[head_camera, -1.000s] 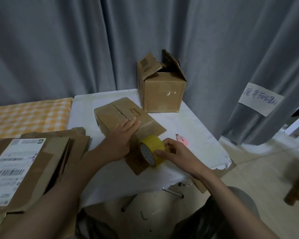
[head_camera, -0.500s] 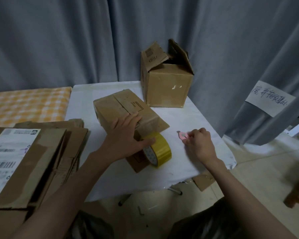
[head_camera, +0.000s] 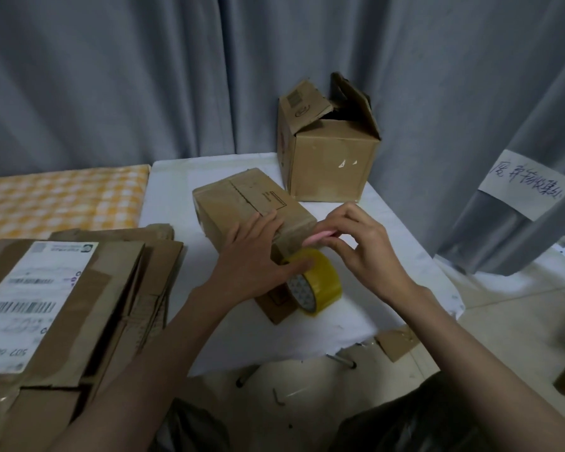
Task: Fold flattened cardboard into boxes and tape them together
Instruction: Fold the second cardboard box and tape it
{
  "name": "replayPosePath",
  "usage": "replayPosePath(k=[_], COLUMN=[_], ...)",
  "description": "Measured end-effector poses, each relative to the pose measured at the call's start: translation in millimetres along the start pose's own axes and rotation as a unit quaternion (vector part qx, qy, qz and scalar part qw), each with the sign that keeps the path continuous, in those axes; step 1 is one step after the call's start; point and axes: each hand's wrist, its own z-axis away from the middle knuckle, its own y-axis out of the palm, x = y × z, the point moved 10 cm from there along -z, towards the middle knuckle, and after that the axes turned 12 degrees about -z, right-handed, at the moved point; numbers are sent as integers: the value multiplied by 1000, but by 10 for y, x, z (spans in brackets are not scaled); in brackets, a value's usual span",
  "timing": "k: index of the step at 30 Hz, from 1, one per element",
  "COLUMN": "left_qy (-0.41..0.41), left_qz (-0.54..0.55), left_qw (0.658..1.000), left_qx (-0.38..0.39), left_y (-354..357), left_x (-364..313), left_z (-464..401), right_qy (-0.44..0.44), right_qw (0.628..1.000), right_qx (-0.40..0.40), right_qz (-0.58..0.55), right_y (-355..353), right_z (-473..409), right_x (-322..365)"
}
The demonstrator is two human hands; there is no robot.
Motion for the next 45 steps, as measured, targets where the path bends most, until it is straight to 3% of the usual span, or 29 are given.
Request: replayPosePath(k=[21,33,37,41,45], left_qy=[-1,4,0,2,1], left_qz=[-5,-3,-4,-3,0], left_qw=[1000,1000,1000,1000,1000], left_qx=[27,15,20,15,14], left_y=[16,24,19,10,16], left_x=[-18,-7,-8,-6,-4], left_z=[-30,-42,-35,-32,-30], right_qy=[-9,-12,-4,105,302], right_qw=[998,993,990,984,947], right_qx=[18,83,51,-12,24], right_qz=[52,89,132,142,109], right_y=[99,182,57,-208,-198], right_z=[13,-44,-37,36,370], right_x=[-45,-45,-160,-573,-1185])
